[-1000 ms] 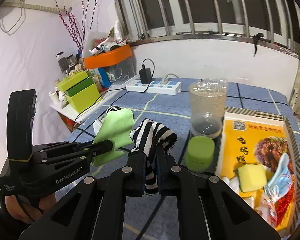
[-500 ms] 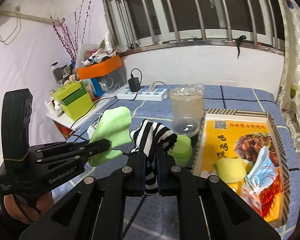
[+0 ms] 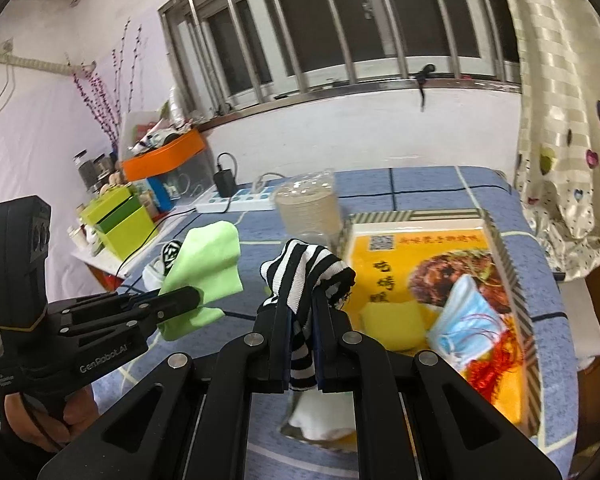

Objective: Organize soft objects
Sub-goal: 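Carry the green cloth and striped sock over the yellow tray with both tools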

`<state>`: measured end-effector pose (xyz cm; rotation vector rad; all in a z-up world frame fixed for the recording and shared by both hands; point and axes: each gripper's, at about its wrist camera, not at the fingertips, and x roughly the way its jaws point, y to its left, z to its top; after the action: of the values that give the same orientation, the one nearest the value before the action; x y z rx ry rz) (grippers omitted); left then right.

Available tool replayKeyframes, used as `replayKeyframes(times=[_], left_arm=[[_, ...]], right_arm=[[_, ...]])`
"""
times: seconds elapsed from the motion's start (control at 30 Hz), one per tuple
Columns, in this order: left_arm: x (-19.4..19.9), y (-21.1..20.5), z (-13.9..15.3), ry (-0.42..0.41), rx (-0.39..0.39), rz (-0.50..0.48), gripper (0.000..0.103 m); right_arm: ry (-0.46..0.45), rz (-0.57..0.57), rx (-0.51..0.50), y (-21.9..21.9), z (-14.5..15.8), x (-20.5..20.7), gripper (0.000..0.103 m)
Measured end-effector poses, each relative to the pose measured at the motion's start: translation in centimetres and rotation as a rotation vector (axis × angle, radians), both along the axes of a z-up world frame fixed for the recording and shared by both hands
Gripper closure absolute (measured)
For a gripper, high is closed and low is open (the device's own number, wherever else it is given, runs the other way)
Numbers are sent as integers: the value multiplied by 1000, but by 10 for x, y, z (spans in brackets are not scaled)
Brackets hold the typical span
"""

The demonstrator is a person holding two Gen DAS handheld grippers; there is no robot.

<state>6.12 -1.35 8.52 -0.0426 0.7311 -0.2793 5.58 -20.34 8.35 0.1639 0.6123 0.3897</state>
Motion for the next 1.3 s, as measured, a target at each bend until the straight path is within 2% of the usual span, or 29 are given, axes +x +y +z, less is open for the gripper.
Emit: replayKeyframes(times=[0.53, 1.07, 1.3], left_arm=[[8, -56, -10, 30, 10, -116, 94], [19, -111, -52, 146, 27, -234, 94], [33, -121, -64, 177, 31, -244, 94]], right_arm=[[42, -97, 20, -48, -14, 2, 94], [165, -143, 26, -77, -58, 12, 94], [195, -165, 32, -89, -70, 25, 94]])
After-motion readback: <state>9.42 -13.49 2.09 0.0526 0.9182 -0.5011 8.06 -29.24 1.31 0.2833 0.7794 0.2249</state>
